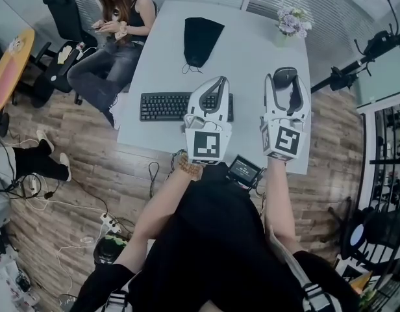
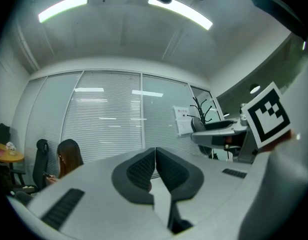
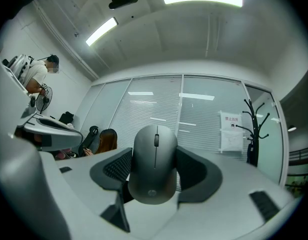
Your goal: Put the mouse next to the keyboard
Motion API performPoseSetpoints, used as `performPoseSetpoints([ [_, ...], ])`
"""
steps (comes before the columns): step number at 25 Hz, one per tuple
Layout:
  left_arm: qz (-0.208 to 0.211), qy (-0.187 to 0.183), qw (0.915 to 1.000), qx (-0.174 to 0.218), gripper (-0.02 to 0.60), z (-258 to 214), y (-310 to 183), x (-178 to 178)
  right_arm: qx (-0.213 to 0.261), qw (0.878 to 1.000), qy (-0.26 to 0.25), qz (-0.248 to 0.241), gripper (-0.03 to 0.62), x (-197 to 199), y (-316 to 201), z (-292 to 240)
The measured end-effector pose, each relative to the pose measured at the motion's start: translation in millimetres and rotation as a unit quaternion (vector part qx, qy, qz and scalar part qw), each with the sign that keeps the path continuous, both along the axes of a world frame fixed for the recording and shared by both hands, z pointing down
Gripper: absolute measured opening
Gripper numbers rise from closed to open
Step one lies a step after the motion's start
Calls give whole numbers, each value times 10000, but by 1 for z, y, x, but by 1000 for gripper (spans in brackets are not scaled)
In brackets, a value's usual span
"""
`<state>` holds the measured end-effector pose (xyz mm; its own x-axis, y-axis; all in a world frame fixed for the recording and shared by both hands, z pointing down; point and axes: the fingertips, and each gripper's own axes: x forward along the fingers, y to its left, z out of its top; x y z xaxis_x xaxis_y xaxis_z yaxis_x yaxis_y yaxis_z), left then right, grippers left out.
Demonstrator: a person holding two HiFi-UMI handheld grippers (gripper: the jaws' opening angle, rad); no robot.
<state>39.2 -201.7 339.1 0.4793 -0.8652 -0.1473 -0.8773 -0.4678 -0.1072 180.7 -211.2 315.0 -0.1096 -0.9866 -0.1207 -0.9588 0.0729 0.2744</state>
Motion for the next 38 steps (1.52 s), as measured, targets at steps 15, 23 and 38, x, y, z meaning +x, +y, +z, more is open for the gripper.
performPoseSetpoints([
  [15, -94, -124, 9997, -195, 12, 22, -13, -2, -566, 9983, -114, -51, 276, 4, -24, 51],
  [23, -129, -164, 9990, -387, 12, 38, -20, -7, -913, 9958, -113, -27, 276, 3, -36, 83],
  [38, -236, -241, 9979, -553, 12, 61, -32, -6, -1549, 9876, -241, 112, 276, 9, -57, 139],
])
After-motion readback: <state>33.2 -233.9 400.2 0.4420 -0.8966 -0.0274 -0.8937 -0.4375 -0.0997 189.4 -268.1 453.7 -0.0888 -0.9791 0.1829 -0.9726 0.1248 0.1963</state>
